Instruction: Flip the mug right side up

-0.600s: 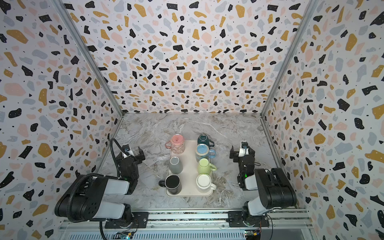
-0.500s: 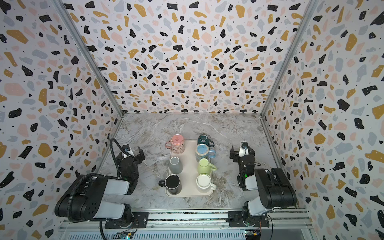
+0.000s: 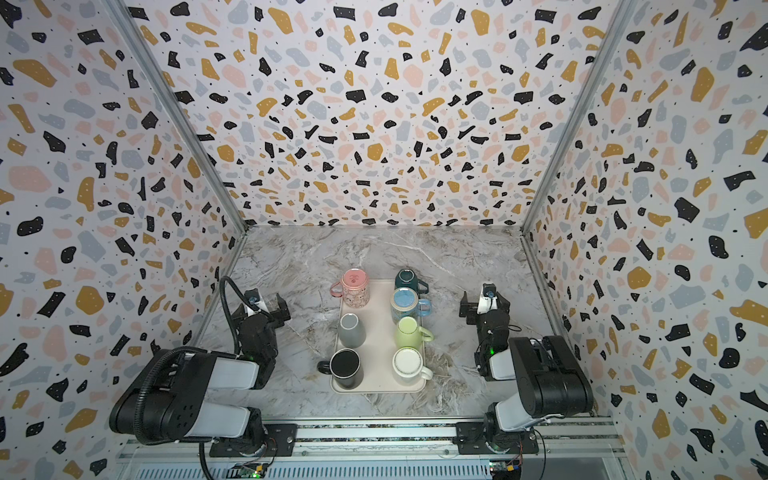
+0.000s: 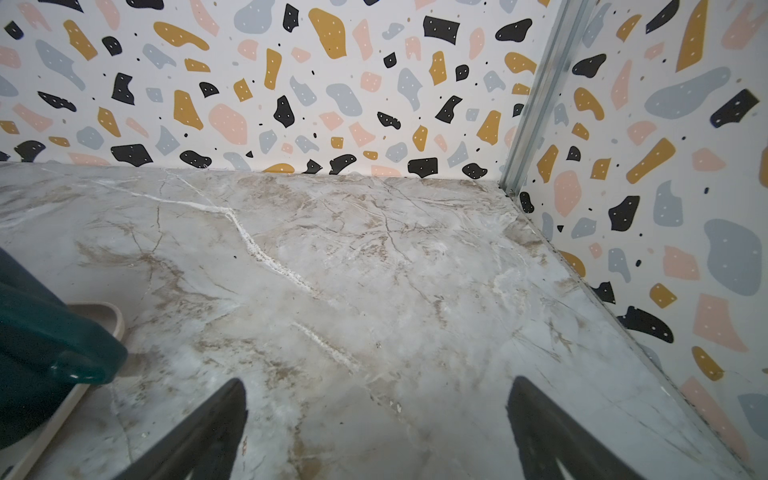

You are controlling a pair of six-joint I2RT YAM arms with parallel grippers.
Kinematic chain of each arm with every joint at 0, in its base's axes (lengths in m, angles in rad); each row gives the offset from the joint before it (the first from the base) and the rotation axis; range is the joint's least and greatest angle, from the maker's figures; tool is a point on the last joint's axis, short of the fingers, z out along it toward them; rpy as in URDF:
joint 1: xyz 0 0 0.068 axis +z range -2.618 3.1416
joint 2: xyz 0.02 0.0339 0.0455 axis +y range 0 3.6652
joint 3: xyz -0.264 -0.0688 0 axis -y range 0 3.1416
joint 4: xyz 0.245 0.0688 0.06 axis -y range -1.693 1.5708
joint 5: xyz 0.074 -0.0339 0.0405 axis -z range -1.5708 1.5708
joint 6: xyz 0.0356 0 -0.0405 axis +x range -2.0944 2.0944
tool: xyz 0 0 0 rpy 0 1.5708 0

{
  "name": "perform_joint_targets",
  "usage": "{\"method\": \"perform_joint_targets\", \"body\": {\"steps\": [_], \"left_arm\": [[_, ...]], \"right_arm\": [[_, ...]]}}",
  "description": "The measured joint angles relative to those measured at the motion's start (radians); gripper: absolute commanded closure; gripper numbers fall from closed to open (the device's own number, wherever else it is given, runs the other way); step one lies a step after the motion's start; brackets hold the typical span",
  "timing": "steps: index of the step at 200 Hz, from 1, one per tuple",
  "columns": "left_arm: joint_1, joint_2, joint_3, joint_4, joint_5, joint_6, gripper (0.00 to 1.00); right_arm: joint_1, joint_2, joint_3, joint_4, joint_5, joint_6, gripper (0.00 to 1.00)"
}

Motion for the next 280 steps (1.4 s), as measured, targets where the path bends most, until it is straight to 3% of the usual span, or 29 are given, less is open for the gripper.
{"method": "perform_joint_targets", "body": {"steps": [153,187,217,247,280], "left_arm": [[0.000,-0.003,0.000,-0.002,-0.002,0.000,0.00],[0.000,-0.134,0.096,-0.222,-0.043,-0.016,0.00],[0.000,-0.273,0.196,-0.364,-0.061,-0.068,0.00],[0.000,-0.321,0.294,-0.544,-0.032,-0.145,0.00],[0.000,-0.312,0.430,-0.748,0.055,-0.238,0.00]], "right_arm": [[0.010,-0.016,0.004,-0.031,0.021,0.000,0.01],[0.023,-0.149,0.100,-0.262,0.045,0.006,0.01],[0.033,-0.267,0.276,-0.563,0.048,0.089,0.00],[0.060,-0.317,0.465,-0.899,0.016,0.216,0.08],[0.068,-0.314,0.662,-1.241,-0.105,0.354,0.17]]}}
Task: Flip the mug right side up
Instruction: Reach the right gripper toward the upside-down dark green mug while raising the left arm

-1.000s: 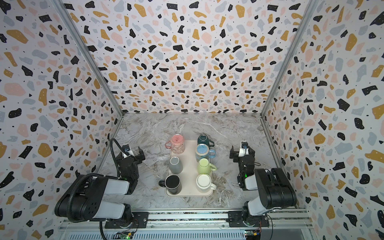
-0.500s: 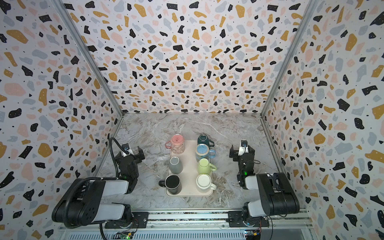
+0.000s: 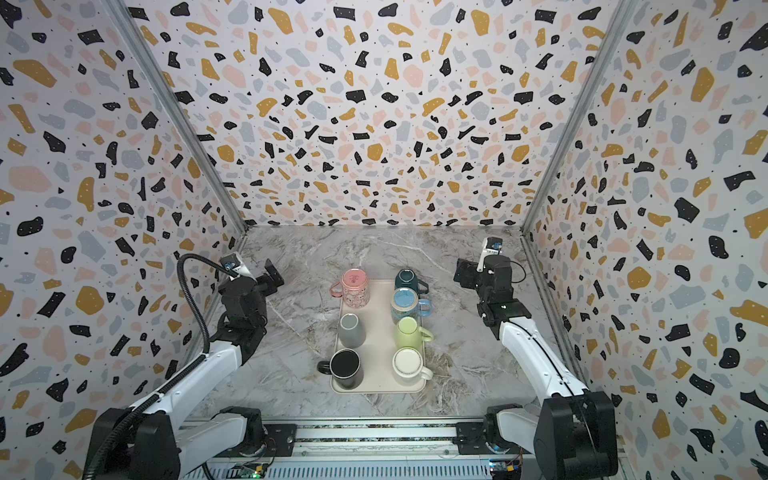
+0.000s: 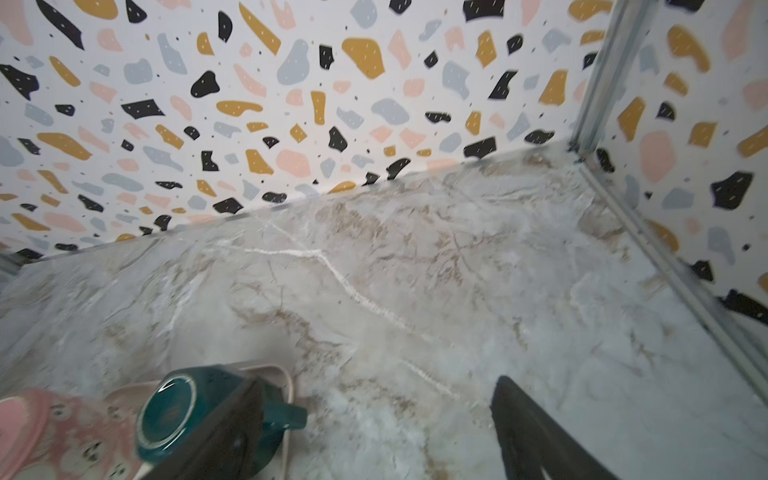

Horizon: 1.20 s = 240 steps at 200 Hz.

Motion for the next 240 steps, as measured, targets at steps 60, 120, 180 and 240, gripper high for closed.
{"method": "perform_joint_targets", "body": {"steps": [60,120,180,240], "left_arm": [[0.000,0.008,0.061,-0.177,0.145,-0.089,0.00],[0.000,0.008,0.062,-0.206,0.187,-0.122,0.00],[0.000,0.011,0.069,-0.228,0.206,-0.126,0.00],[0.000,0.025,0.102,-0.250,0.209,-0.127,0.00]], "right_arm": [[-0.091,0.129,0.119,-0.162,-0.426,0.338,0.34],[-0.138,0.264,-0.082,0.174,-0.723,0.840,0.32],[-0.125,0.371,-0.199,0.549,-0.784,1.194,0.33],[-0.045,0.529,-0.204,0.811,-0.787,1.380,0.34]]}}
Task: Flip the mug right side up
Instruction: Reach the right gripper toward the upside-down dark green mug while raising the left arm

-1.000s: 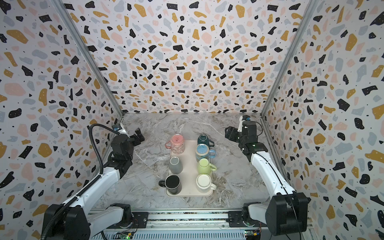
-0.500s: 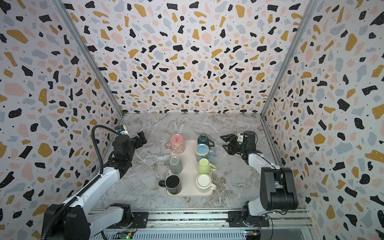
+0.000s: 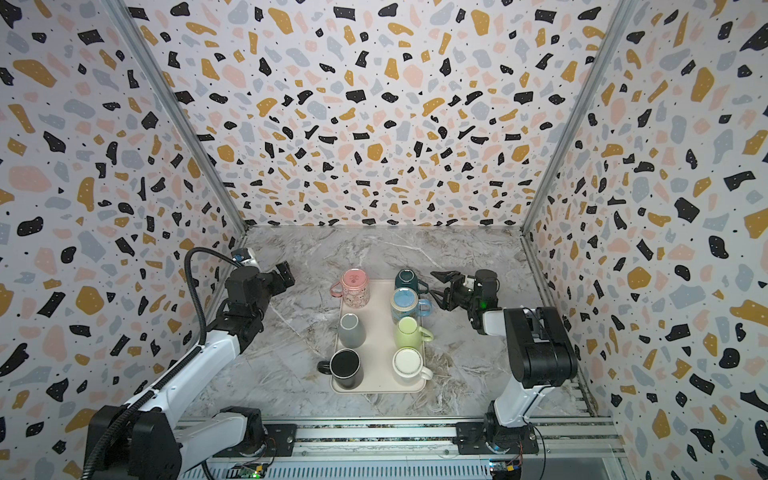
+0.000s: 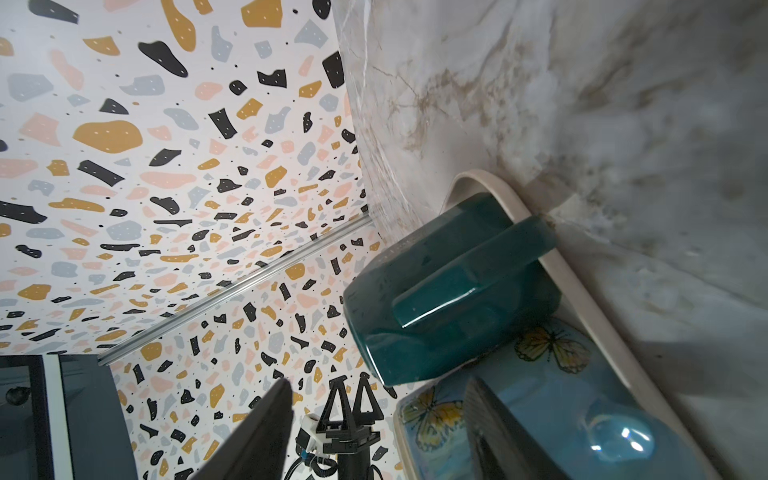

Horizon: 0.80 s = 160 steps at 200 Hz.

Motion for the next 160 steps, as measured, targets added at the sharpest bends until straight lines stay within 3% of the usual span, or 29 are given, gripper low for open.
{"method": "perform_joint_targets", "body": {"steps": [91,160], "left_arm": [[0.000,0.000,0.016,-0.018,0.000,0.000,0.00],[0.000,0.013,0.031,-0.036,-0.001,0.001,0.00]], "right_arm": [[0.027,0.136,0.011,0.151,0.012,0.077,0.37],[0.027,0.231,0.055,0.244,0.051,0.113,0.46]]}}
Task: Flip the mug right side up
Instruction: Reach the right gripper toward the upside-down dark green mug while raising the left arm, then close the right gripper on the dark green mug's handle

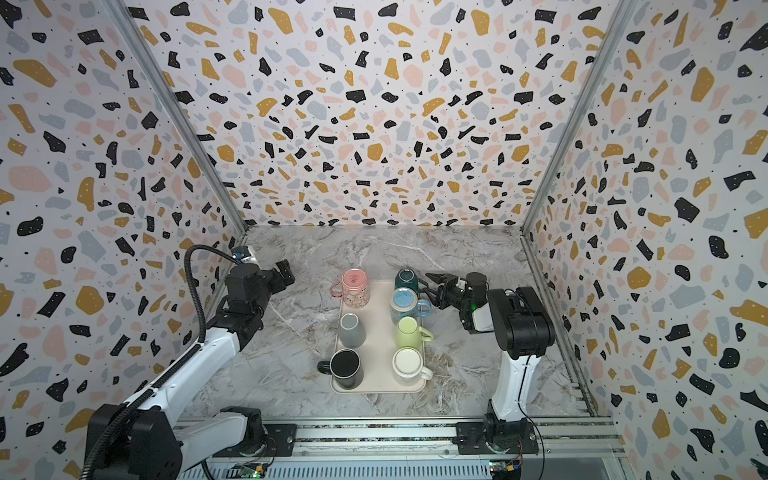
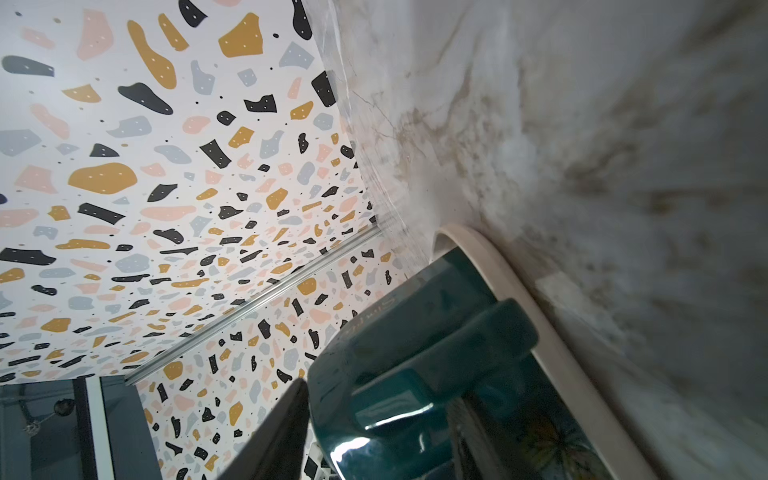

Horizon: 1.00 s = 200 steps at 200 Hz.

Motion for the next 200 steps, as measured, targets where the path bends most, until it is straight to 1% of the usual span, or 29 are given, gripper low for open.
{"method": "perform_joint_targets", "body": {"steps": [78,200], "left_arm": [[0.000,0.022,0.002,-0.015,0.000,0.000,0.00],[0.000,0.044,0.033,-0.025,0.000,0.005,0.00]], "right_arm": [[0.008,0.054,0.079,0.037,0.032,0.019,0.49],[0.040,0.153,0.181,0.044,0.035,0.047,0.50]]}}
